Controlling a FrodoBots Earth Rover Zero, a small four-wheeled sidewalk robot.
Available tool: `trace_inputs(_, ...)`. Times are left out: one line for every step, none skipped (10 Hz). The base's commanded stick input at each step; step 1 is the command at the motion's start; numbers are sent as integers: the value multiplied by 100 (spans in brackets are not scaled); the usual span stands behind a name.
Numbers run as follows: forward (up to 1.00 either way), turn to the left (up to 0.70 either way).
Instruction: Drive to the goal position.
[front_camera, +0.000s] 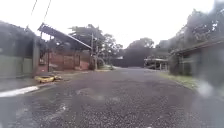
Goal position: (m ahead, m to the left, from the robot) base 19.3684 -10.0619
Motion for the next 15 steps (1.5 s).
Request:
trace_inputs(70,0)
trace_inputs(70,0)
trace_inputs(70,0)
trace_inputs(70,0)
trace_inputs(70,0)
trace_inputs(70,0)
trace_inputs(70,-35)
trace_inputs(70,-35)
trace_inputs(70,-35)
trace_inputs(70,-35)
trace_inputs(70,-35)
trace_inputs(70,-19)
trace_inputs(70,0)
trace_inputs(70,0)
trace_inputs(70,0)
